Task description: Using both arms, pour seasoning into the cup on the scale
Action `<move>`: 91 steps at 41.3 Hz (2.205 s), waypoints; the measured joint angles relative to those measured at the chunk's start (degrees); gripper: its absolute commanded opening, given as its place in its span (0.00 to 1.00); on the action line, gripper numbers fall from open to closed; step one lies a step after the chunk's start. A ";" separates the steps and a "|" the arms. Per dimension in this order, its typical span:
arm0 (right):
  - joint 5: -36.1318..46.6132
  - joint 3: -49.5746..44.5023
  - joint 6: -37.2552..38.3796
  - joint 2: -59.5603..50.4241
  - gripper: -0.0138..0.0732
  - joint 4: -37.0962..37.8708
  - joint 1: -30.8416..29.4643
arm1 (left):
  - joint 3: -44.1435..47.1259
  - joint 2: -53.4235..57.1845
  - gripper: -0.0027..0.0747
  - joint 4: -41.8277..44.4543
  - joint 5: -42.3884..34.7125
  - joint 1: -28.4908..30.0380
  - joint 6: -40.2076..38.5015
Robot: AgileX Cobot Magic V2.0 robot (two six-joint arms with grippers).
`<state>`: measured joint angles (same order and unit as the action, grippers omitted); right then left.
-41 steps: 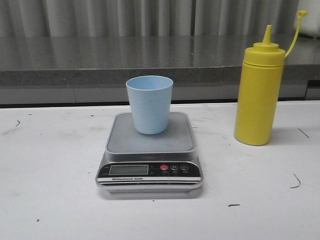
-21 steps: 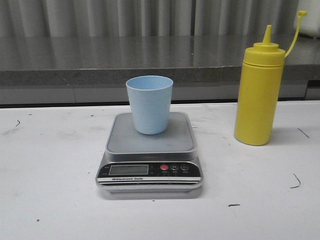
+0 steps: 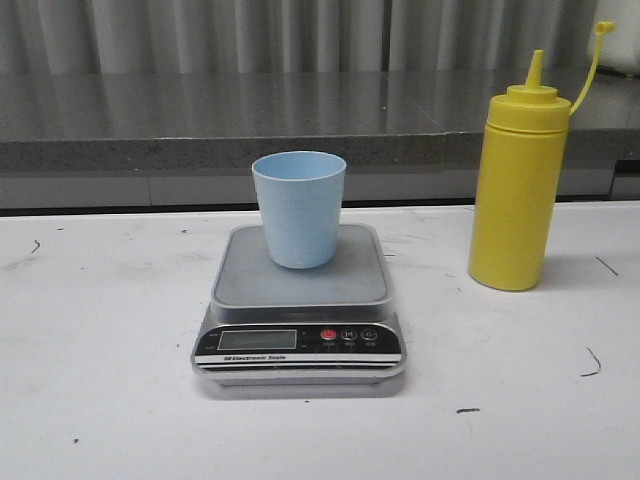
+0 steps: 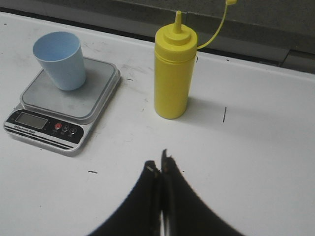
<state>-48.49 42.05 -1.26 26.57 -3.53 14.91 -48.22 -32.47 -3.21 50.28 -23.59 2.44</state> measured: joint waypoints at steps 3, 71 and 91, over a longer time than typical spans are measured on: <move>0.00 0.00 0.00 0.00 0.02 0.00 0.00 | 0.89 0.00 0.01 0.00 -2.80 0.15 0.00; 0.00 0.00 0.00 0.00 0.02 0.00 0.00 | 48.55 32.73 0.01 -1.91 -48.14 20.63 0.00; 0.00 0.00 0.00 0.00 0.02 0.00 0.00 | 48.55 32.73 0.01 -1.91 -48.14 20.63 0.00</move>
<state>-48.49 42.05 -1.26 26.57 -3.53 14.91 0.33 0.25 -5.12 2.14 -2.97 2.44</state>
